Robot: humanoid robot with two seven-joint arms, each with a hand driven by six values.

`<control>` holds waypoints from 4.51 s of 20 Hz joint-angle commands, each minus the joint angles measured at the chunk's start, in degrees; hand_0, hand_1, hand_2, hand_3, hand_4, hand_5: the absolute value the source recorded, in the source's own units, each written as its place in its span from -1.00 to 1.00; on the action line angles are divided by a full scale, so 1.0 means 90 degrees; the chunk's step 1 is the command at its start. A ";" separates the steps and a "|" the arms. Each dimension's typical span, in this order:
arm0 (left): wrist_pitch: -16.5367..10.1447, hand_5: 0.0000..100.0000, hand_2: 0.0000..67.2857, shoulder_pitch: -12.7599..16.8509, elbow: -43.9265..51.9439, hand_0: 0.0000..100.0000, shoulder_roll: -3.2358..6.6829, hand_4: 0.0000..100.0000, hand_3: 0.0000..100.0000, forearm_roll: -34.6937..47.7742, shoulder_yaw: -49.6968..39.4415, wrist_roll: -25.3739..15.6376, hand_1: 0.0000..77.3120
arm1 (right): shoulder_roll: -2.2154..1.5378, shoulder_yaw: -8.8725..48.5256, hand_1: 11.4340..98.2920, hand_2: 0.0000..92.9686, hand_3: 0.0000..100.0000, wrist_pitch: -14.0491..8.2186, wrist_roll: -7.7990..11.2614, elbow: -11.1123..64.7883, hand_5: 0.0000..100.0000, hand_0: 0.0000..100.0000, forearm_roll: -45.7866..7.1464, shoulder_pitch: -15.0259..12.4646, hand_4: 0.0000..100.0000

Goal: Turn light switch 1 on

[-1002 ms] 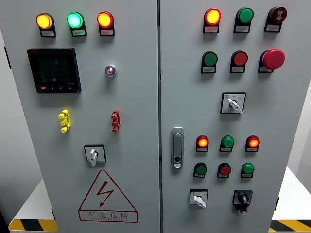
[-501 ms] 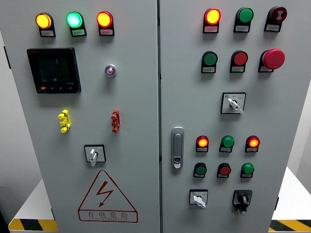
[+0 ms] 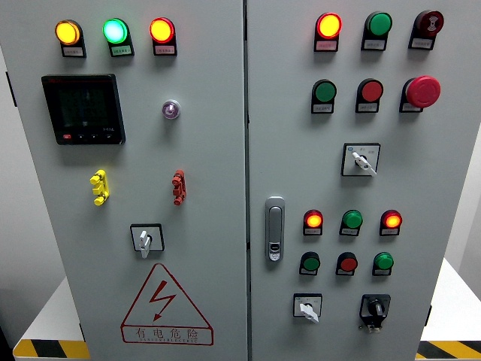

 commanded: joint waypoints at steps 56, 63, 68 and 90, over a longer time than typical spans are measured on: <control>0.1302 0.78 0.28 -0.3407 0.0013 -1.00 -0.0110 1.00 0.83 -0.1152 0.0041 0.3426 0.44 | -0.0003 -0.0001 -0.81 -1.00 -0.61 0.0003 0.0000 0.0000 -0.79 -1.00 0.0000 0.0000 -0.61; 0.1400 0.78 0.34 -0.3534 0.0003 -1.00 -0.0100 1.00 0.84 -0.1122 0.0041 0.3630 0.42 | 0.0007 0.0009 -0.81 -1.00 -0.61 -0.0007 0.0000 0.0000 -0.79 -1.00 0.0000 0.0000 -0.61; 0.1526 0.76 0.36 -0.3534 0.0013 -1.00 -0.0090 1.00 0.85 -0.1103 0.0051 0.3689 0.38 | -0.0003 0.0009 -0.81 -1.00 -0.61 0.0003 0.0000 0.0000 -0.79 -1.00 0.0000 0.0000 -0.61; 0.1692 0.77 0.43 -0.3592 -0.0046 -1.00 -0.0110 1.00 0.87 -0.0966 0.0041 0.4002 0.37 | 0.0007 0.0009 -0.80 -1.00 -0.61 -0.0007 0.0000 0.0000 -0.79 -1.00 0.0000 0.0000 -0.61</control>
